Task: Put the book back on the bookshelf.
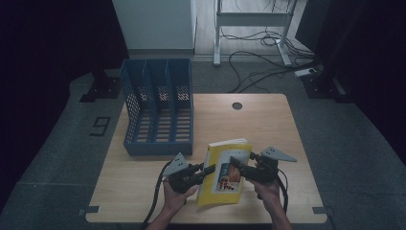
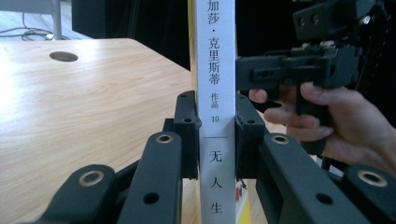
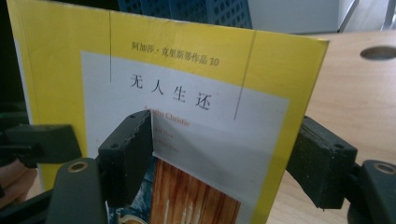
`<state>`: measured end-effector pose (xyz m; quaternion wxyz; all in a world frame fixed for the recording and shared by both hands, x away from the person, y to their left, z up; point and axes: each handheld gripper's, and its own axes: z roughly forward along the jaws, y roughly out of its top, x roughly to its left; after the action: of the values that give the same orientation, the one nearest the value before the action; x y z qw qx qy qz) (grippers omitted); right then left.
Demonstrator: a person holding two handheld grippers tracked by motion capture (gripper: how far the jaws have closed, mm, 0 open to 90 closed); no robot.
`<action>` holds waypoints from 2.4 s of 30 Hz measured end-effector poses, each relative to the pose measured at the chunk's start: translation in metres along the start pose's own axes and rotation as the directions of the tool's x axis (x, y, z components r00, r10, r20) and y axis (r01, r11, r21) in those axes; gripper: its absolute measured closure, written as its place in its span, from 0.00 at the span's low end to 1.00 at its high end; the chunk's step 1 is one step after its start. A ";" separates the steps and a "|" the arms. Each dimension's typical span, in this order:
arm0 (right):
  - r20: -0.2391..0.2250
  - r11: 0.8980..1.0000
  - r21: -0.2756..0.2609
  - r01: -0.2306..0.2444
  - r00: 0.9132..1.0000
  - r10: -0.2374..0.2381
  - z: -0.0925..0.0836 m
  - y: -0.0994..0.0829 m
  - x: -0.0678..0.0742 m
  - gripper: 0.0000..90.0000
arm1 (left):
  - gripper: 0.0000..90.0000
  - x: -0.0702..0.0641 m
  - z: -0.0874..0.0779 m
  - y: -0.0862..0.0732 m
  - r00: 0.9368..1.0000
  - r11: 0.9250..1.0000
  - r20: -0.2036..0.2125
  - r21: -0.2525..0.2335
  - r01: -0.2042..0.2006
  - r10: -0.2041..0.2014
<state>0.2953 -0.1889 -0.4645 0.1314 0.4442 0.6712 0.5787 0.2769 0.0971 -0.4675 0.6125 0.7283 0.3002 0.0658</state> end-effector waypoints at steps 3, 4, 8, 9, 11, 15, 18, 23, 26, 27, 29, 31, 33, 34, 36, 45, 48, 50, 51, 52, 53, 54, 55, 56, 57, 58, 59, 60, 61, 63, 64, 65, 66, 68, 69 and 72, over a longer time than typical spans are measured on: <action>0.001 1.000 -0.023 0.013 1.000 -0.013 -0.006 0.004 0.003 0.30 | 0.84 -0.001 0.001 0.000 1.000 1.000 0.009 0.004 -0.007 0.007; 0.004 0.999 -0.028 0.018 1.000 -0.018 -0.008 0.005 0.004 0.31 | 0.84 -0.001 0.001 0.000 1.000 1.000 0.010 0.007 -0.006 0.006; 0.027 0.997 -0.047 0.053 0.998 -0.052 -0.013 0.008 0.009 0.32 | 0.83 0.002 0.005 -0.003 1.000 1.000 0.000 0.023 0.012 -0.012; 0.031 0.997 -0.054 0.057 0.998 -0.056 -0.012 0.007 0.009 0.33 | 0.83 0.003 0.005 -0.004 1.000 1.000 -0.002 0.025 0.016 -0.016; 0.033 0.996 -0.056 0.063 0.998 -0.061 -0.011 0.005 0.009 0.33 | 0.83 0.005 0.005 -0.004 1.000 0.999 -0.015 0.035 0.019 -0.018; 0.024 0.996 -0.060 0.069 0.997 -0.068 -0.010 0.004 0.009 0.35 | 0.82 0.008 0.005 -0.005 0.999 0.998 -0.022 0.049 0.027 -0.026; 0.016 0.995 -0.059 0.074 0.997 -0.073 -0.011 0.005 0.009 0.35 | 0.83 0.010 0.005 -0.005 1.000 0.999 -0.017 0.049 0.022 -0.021; 0.017 0.995 -0.067 0.078 0.997 -0.077 -0.013 0.006 0.009 0.35 | 0.83 0.003 0.004 -0.005 0.999 0.999 -0.007 0.020 -0.036 0.036; 0.013 0.994 -0.082 0.072 0.997 -0.072 -0.015 0.007 0.008 0.35 | 0.83 -0.001 0.004 -0.004 0.998 0.998 0.004 0.007 -0.063 0.063; 0.014 0.993 -0.087 0.077 0.997 -0.076 -0.016 0.008 0.008 0.35 | 0.83 -0.001 0.003 -0.004 0.997 0.997 0.004 0.008 -0.072 0.072; 0.019 0.992 -0.090 0.086 0.996 -0.085 -0.017 0.008 0.010 0.34 | 0.83 -0.002 0.004 -0.004 0.997 0.997 0.000 0.008 -0.077 0.077; 0.018 0.992 -0.092 0.090 0.996 -0.089 -0.018 0.009 0.010 0.34 | 0.83 -0.001 0.003 -0.004 0.997 0.997 -0.002 0.009 -0.075 0.075; 0.016 0.990 -0.095 0.109 0.994 -0.108 -0.019 0.010 0.013 0.34 | 0.83 0.003 0.003 -0.005 0.999 0.999 -0.009 0.010 -0.048 0.048; 0.012 0.989 -0.092 0.114 0.994 -0.113 -0.018 0.010 0.014 0.34 | 0.83 0.005 0.003 -0.005 0.999 0.999 -0.010 0.012 -0.038 0.038; 0.006 0.989 -0.090 0.121 0.993 -0.121 -0.017 0.009 0.015 0.34 | 0.83 0.007 0.004 -0.006 0.999 1.000 -0.020 0.017 -0.025 0.025; -0.010 0.989 -0.095 0.118 0.993 -0.119 -0.016 0.008 0.014 0.35 | 0.82 0.010 0.002 -0.006 1.000 1.000 -0.002 0.028 -0.015 0.015; -0.019 0.988 -0.097 0.119 0.992 -0.121 -0.016 0.008 0.014 0.36 | 0.80 0.012 0.001 -0.004 0.999 0.999 0.044 0.027 0.025 -0.027; -0.042 0.988 -0.099 0.121 0.991 -0.125 -0.016 0.007 0.015 0.37 | 0.78 0.011 0.000 -0.002 0.998 0.999 0.054 0.022 0.024 -0.026; -0.047 0.987 -0.101 0.124 0.991 -0.129 -0.015 0.007 0.016 0.38 | 0.79 0.009 0.000 -0.001 0.999 1.000 0.043 0.021 0.014 -0.014; -0.047 0.986 -0.099 0.134 0.989 -0.140 -0.015 0.008 0.018 0.38 | 0.81 0.008 -0.001 -0.001 0.999 1.000 0.033 0.021 0.004 -0.004; -0.039 0.984 -0.096 0.149 0.987 -0.153 -0.014 0.008 0.020 0.37 | 0.82 0.008 -0.001 -0.001 0.999 1.000 0.033 0.021 0.004 -0.004; -0.036 0.983 -0.093 0.158 0.986 -0.162 -0.014 0.008 0.021 0.37 | 0.82 0.006 -0.001 -0.001 1.000 1.000 0.018 0.020 -0.008 0.008; -0.033 0.982 -0.093 0.162 0.986 -0.166 -0.014 0.007 0.022 0.37 | 0.82 0.005 -0.001 -0.001 1.000 1.000 0.014 0.020 -0.013 0.013; -0.033 0.982 -0.093 0.162 0.986 -0.166 -0.014 0.007 0.022 0.37 | 0.82 0.005 -0.001 -0.001 1.000 1.000 0.014 0.020 -0.013 0.013; -0.034 0.982 -0.091 0.163 0.985 -0.167 -0.014 0.008 0.022 0.37 | 0.82 0.004 -0.001 -0.001 1.000 1.000 0.012 0.021 -0.017 0.017; -0.041 0.983 -0.093 0.159 0.986 -0.164 -0.015 0.008 0.020 0.38 | 0.83 0.003 -0.001 -0.001 1.000 1.000 0.007 0.021 -0.023 0.023; -0.042 0.983 -0.093 0.159 0.986 -0.164 -0.015 0.008 0.020 0.38 | 0.83 0.002 -0.001 -0.001 1.000 0.999 0.005 0.022 -0.024 0.024; -0.041 0.983 -0.092 0.161 0.985 -0.165 -0.016 0.008 0.020 0.38 | 0.83 0.002 -0.001 -0.001 1.000 0.999 0.005 0.022 -0.024 0.024; -0.041 0.983 -0.092 0.161 0.985 -0.165 -0.016 0.008 0.020 0.38 | 0.83 0.001 -0.001 -0.001 1.000 0.999 0.003 0.020 -0.026 0.026; -0.035 0.982 -0.090 0.169 0.984 -0.172 -0.016 0.008 0.021 0.37 | 0.84 -0.001 -0.001 -0.001 0.999 0.999 -0.004 0.011 -0.035 0.035; -0.035 0.981 -0.089 0.171 0.984 -0.174 -0.016 0.008 0.021 0.37 | 0.84 -0.001 -0.001 -0.001 0.999 0.999 -0.004 0.011 -0.035 0.035; -0.032 0.981 -0.087 0.172 0.984 -0.175 -0.016 0.009 0.021 0.37 | 0.84 -0.003 -0.001 -0.002 0.999 0.999 -0.007 0.004 -0.044 0.044; -0.028 0.980 -0.086 0.178 0.983 -0.181 -0.017 0.009 0.022 0.37 | 0.84 -0.008 -0.001 -0.001 0.997 0.997 -0.017 -0.007 -0.077 0.077; -0.023 0.980 -0.095 0.177 0.983 -0.180 -0.018 0.011 0.023 0.37 | 0.84 -0.015 -0.002 0.000 0.992 0.992 -0.030 -0.017 -0.127 0.126; -0.018 0.979 -0.103 0.177 0.984 -0.180 -0.019 0.012 0.024 0.37 | 0.84 -0.015 -0.002 0.000 0.992 0.992 -0.030 -0.017 -0.127 0.126; -0.016 0.978 -0.115 0.176 0.984 -0.179 -0.020 0.012 0.024 0.37 | 0.84 -0.018 -0.002 0.003 0.983 0.985 -0.057 -0.007 -0.174 0.173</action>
<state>0.2731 -0.1848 -0.4393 0.1986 0.3669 0.6760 0.6075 0.2625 0.0890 -0.4595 0.6002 0.7459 0.2522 0.1410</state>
